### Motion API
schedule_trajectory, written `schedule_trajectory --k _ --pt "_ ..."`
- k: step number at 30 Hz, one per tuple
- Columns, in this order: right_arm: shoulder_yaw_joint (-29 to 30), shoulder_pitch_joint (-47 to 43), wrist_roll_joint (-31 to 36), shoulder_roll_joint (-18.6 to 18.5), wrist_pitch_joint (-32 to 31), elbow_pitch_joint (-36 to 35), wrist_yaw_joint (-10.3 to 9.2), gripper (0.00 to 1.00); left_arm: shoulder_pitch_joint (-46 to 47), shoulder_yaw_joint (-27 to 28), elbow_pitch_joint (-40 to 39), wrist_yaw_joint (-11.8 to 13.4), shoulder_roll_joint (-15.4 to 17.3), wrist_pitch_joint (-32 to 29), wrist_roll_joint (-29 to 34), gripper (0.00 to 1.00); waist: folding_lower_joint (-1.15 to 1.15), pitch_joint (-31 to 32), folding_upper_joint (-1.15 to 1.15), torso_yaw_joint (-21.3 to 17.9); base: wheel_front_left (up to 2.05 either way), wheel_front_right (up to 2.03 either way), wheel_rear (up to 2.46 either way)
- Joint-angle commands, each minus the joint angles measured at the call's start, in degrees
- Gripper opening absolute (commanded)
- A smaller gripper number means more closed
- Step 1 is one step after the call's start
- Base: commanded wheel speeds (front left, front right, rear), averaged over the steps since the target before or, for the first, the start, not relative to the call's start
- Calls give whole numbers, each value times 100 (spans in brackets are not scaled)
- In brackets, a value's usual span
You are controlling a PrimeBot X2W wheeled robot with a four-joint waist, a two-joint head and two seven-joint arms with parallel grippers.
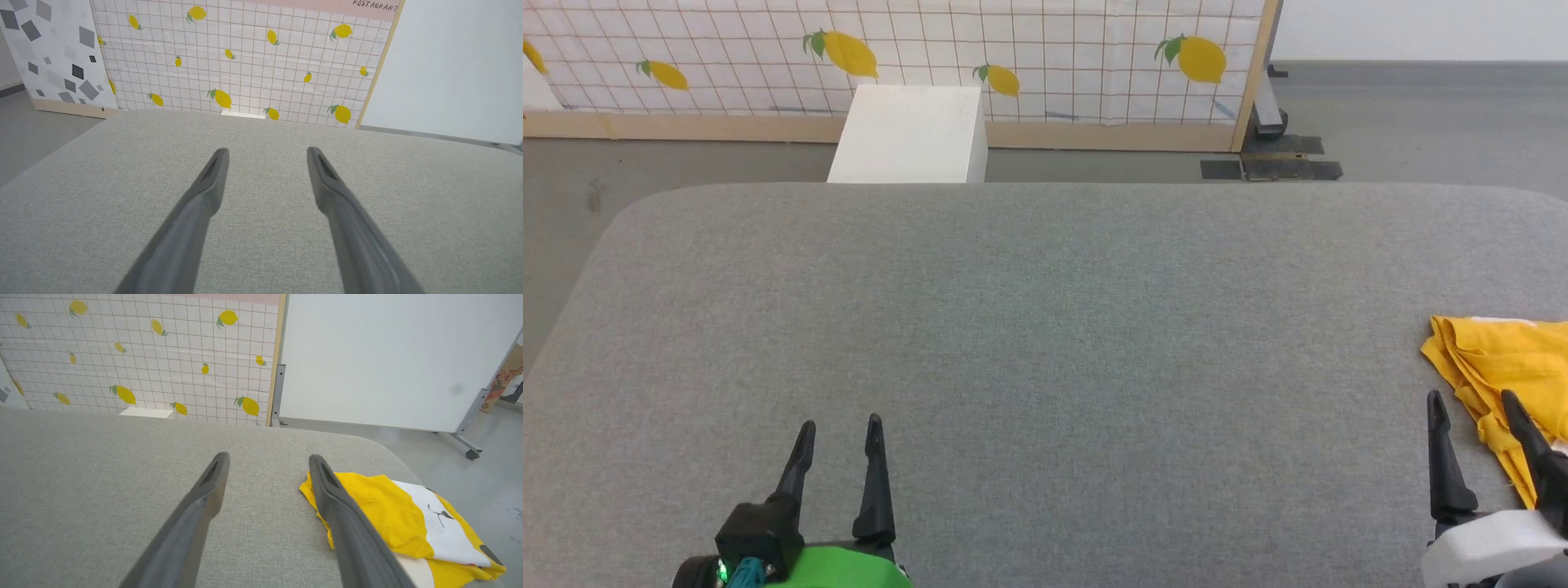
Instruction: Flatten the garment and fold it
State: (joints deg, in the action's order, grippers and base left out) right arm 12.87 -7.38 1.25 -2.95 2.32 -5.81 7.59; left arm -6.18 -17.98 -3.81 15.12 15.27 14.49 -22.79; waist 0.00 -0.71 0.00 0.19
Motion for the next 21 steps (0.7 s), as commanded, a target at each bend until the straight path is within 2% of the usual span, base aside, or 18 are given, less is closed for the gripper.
schedule_trajectory --k 1,6,7,21 --pt "26 -65 -22 2 79 63 -10 100 -91 41 18 -49 -64 49 61 100 0 23 0 3 0 0 0" --pt "51 -84 -150 5 220 274 -10 100 -201 107 97 -131 -106 50 190 100 0 77 0 -23 0 0 0" --pt "46 -25 -133 1 185 279 0 0 -123 86 96 -104 -95 5 137 0 0 73 0 -18 0 0 0" --pt "-75 43 -130 1 137 313 -1 0 -56 222 133 -228 -197 -143 331 0 0 76 0 -19 0 0 0"
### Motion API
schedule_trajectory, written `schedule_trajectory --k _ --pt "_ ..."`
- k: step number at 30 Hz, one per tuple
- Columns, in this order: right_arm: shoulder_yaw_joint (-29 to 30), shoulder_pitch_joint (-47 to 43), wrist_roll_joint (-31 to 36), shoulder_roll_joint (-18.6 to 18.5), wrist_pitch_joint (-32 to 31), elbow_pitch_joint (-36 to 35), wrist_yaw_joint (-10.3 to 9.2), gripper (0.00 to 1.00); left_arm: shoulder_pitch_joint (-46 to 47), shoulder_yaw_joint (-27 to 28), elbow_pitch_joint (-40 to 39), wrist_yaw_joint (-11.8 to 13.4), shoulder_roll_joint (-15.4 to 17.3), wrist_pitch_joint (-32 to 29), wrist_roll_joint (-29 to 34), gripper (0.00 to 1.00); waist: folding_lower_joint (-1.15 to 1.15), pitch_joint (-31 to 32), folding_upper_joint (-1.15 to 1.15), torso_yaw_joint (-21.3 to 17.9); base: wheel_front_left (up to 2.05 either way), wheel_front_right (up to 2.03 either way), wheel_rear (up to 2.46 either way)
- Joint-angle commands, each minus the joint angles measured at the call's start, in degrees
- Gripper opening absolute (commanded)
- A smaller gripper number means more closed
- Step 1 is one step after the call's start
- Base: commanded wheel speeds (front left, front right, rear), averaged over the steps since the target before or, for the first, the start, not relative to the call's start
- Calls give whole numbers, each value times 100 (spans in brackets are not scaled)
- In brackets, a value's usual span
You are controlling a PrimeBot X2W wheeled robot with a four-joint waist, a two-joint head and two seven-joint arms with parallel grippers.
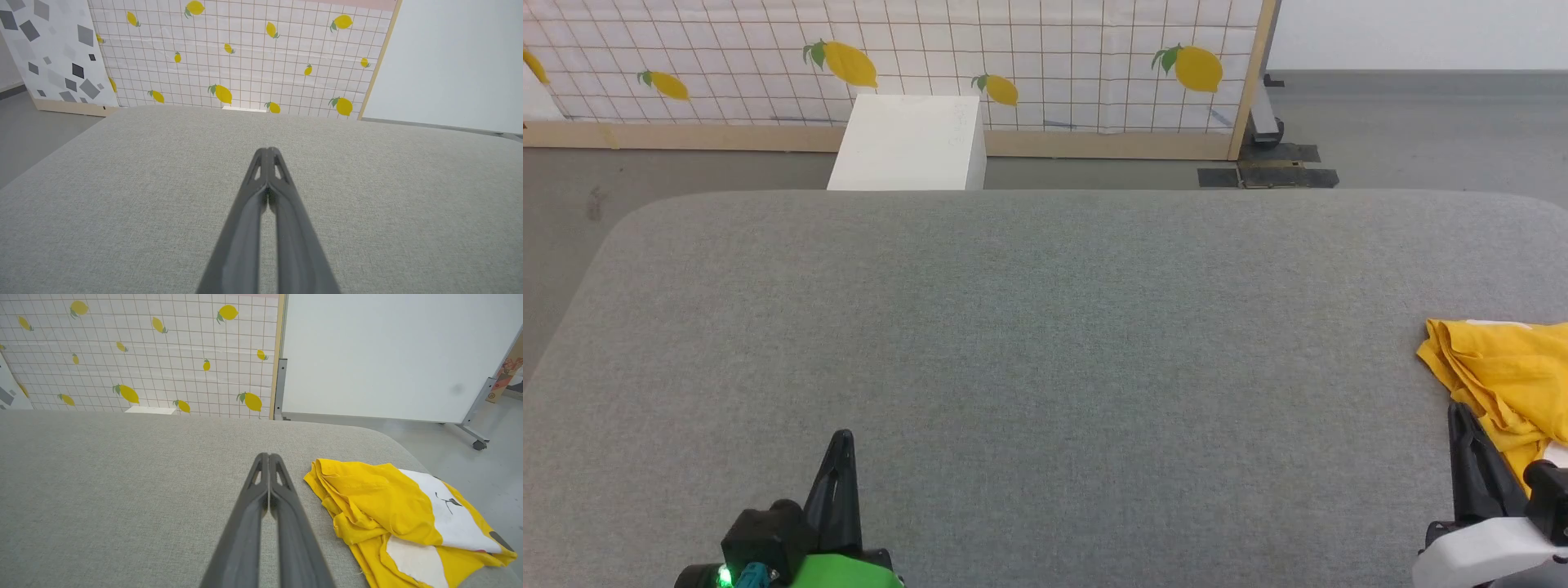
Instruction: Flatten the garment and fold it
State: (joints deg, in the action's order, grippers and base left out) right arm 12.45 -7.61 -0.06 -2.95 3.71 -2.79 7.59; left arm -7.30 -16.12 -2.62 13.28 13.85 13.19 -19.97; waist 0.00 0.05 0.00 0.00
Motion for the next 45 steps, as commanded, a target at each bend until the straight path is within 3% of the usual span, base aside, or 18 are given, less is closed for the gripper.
schedule_trajectory --k 1,45 --pt "-45 73 1 1 -5 14 -1 0 63 51 16 -56 -65 -26 68 0 0 0 0 0 0 0 0" --pt "-506 337 3 3 -146 116 -4 0 320 651 111 -545 -462 -523 809 0 0 -2 0 0 0 0 0"
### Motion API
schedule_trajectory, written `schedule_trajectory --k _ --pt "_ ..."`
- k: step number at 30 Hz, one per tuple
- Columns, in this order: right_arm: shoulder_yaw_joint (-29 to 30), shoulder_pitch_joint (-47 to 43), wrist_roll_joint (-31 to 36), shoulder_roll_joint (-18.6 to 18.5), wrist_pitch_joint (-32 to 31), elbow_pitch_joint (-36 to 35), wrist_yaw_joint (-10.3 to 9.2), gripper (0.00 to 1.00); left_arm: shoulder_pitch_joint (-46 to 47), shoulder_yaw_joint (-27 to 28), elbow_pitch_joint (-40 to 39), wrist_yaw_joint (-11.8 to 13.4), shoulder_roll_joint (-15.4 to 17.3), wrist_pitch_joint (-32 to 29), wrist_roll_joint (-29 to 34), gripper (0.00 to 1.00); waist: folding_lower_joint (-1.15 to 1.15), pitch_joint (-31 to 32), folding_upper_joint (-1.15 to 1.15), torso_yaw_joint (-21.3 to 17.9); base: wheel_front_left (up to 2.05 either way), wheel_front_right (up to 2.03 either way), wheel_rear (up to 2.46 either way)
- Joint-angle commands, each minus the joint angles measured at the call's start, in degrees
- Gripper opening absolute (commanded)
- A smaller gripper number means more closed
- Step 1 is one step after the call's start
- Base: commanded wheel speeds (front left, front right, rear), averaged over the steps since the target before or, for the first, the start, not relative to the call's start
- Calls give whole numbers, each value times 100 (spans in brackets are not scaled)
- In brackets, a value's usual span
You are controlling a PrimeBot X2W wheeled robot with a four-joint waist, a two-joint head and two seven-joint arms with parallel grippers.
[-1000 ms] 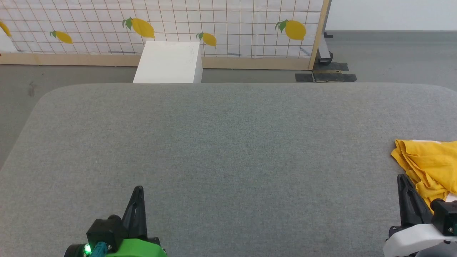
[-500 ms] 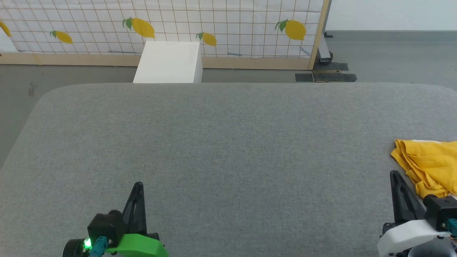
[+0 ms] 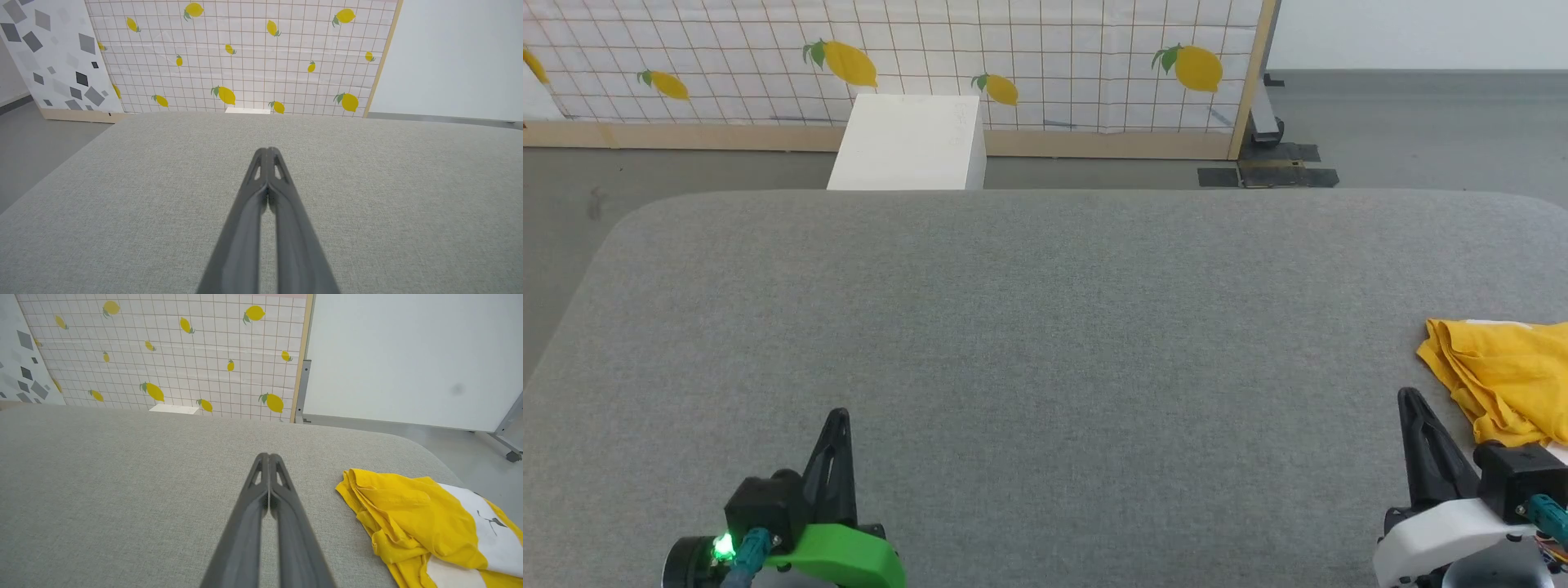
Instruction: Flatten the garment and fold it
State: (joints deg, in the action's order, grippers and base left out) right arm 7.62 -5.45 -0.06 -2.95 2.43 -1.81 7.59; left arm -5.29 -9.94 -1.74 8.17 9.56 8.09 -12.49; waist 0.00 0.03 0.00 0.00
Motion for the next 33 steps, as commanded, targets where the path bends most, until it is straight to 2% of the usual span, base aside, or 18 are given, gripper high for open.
schedule_trajectory --k 1,33 --pt "-35 128 3 3 -22 20 -4 0 125 48 25 -46 -43 -26 80 0 0 0 0 0 0 0 0" --pt "-373 322 4 5 -125 95 -7 0 312 487 94 -404 -334 -390 623 0 0 -1 0 0 0 0 0"
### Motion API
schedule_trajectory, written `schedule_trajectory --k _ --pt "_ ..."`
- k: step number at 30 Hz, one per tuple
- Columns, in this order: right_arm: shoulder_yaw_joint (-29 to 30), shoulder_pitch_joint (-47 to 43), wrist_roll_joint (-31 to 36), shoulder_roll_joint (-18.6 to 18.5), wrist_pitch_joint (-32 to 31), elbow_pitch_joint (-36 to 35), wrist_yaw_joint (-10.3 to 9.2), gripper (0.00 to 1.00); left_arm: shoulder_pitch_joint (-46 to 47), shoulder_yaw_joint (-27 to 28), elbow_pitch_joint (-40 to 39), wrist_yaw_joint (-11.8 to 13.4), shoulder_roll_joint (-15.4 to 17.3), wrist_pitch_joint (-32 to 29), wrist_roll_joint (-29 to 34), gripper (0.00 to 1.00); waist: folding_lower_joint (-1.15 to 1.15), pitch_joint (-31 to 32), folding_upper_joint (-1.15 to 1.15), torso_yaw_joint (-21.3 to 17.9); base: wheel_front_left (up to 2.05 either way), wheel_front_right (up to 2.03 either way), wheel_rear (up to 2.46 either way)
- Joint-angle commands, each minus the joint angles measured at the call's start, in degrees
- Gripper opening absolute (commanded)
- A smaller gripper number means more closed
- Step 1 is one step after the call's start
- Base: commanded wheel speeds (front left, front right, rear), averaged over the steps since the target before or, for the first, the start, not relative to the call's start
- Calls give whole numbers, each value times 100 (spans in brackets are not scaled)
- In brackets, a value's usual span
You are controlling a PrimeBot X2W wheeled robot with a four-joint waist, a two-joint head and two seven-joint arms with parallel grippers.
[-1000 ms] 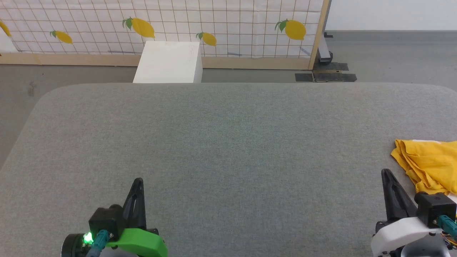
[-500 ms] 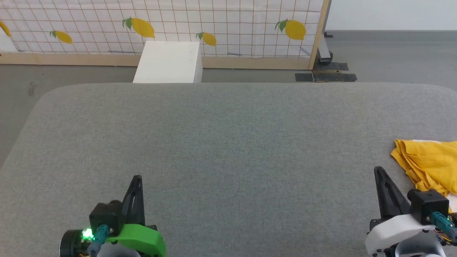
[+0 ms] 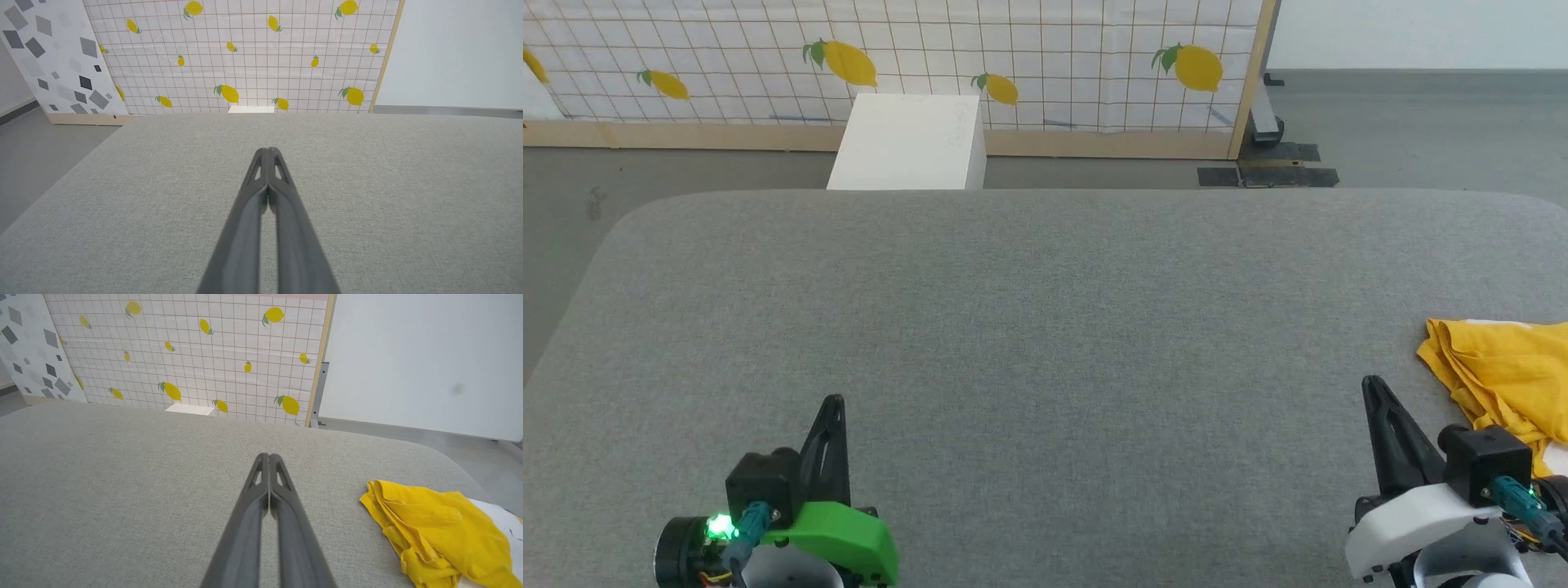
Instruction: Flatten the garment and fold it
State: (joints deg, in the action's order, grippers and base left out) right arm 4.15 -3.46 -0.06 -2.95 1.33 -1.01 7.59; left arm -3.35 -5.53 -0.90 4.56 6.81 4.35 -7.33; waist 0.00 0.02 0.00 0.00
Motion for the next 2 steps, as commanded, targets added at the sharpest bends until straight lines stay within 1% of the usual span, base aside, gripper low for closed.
schedule_trajectory --k 1,2 --pt "-34 128 4 5 -18 17 -7 0 124 58 12 -54 -66 -25 122 0 0 0 0 0 0 0 0" --pt "-46 134 4 5 -21 19 -7 0 130 74 14 -66 -76 -37 141 0 0 0 0 0 0 0 0"
